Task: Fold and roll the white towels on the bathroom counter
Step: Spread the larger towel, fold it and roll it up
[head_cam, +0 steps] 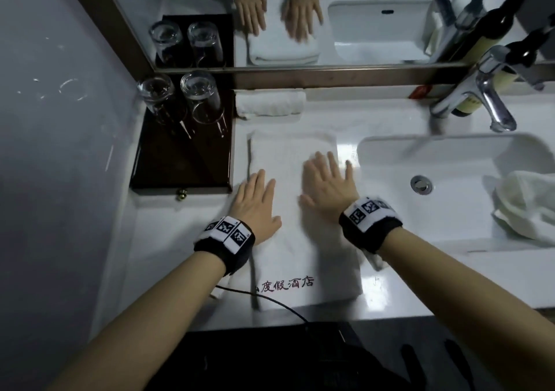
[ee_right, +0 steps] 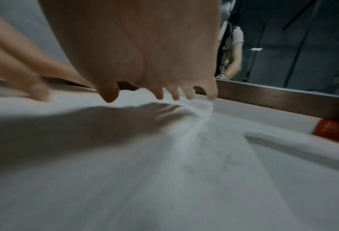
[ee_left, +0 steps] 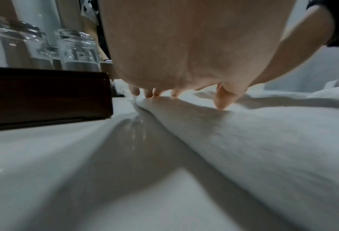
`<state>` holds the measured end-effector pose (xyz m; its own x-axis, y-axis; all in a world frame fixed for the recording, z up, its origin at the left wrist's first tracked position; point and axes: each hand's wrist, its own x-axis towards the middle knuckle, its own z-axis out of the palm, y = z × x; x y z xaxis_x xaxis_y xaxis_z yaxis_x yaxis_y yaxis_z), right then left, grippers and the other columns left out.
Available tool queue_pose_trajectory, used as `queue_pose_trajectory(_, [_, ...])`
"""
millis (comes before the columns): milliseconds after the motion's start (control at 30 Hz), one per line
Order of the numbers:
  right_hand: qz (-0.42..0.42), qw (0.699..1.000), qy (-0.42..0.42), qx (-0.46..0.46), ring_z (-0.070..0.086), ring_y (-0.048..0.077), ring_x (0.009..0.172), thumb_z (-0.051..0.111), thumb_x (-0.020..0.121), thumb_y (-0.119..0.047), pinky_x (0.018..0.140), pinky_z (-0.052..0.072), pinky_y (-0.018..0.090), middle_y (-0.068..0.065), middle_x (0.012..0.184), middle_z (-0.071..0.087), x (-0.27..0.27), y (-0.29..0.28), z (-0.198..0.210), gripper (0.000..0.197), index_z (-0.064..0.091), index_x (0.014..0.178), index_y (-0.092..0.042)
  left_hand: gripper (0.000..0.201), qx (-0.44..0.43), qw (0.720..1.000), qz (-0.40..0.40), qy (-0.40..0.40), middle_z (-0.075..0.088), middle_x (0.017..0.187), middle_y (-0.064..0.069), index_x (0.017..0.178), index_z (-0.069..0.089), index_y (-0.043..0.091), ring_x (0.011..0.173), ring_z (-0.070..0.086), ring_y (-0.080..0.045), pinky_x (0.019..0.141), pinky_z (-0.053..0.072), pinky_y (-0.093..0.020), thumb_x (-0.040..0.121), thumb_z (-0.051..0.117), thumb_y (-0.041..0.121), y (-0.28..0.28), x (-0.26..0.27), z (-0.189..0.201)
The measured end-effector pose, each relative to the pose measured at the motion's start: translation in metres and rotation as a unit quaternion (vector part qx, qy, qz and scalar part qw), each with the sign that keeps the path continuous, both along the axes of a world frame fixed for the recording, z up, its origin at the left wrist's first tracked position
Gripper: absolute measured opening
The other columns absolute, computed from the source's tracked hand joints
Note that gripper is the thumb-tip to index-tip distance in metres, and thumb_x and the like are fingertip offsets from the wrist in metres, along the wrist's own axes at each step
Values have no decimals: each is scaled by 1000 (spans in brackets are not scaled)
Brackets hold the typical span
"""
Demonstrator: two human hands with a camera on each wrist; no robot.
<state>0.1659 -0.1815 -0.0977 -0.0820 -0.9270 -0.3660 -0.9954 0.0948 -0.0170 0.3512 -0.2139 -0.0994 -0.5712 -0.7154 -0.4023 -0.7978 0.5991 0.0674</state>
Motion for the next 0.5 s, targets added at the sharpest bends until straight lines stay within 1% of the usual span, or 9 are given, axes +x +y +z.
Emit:
queue_pose_trajectory(67, [59,997,-45,-3,-11,30,146,35,91,-57,114,-4,56,8,159,-9,19,29,-3,81,-3,149,-16,82,9,999,-20,23,-16,156,-13,149,-2,12,145,-14,-26,116,-8,-41,90,39,50,18,3,-4])
queue_pose_trajectory(133, [73,996,-48,22,-9,30,146,37,91,-56,114,0,57,7,159,-9,28,53,-8,80,-2,150,-17,87,13,999,-38,21,-17,156,-12,149,-4,12,145,-16,-26,116,-9,-41,88,38,59,35,10,-11])
queue_pose_trajectory(233, [55,998,-29,24,-11,28,146,29,92,-59,113,2,59,3,159,-12,20,70,-15,77,-5,150,-21,89,-6,999,-44,9,-21,155,-11,149,-9,14,144,-19,-25,117,-9,-43,87,30,66,47,24,-18])
queue_pose_trajectory(333, [33,999,-29,16,-14,26,146,25,91,-64,113,-3,59,0,159,-14,10,80,-19,77,-7,149,-24,87,-9,999,-42,3,-27,154,-8,147,-14,16,143,-23,-22,116,-13,-43,88,21,68,50,30,-22])
queue_pose_trajectory(433, [1,1000,-13,18,-15,29,145,21,89,-67,113,-7,59,3,158,-15,8,83,-18,82,-8,149,-20,86,-11,999,-44,-18,-28,153,-8,147,-15,15,142,-24,-22,115,-14,-43,88,18,68,50,28,-20])
queue_pose_trajectory(500, [-17,1000,-4,14,-15,32,145,22,90,-65,113,-8,59,7,158,-14,11,87,-13,83,-7,149,-15,85,-14,999,-32,-37,-25,154,-10,148,-13,14,143,-21,-24,115,-13,-44,90,21,65,53,24,-15])
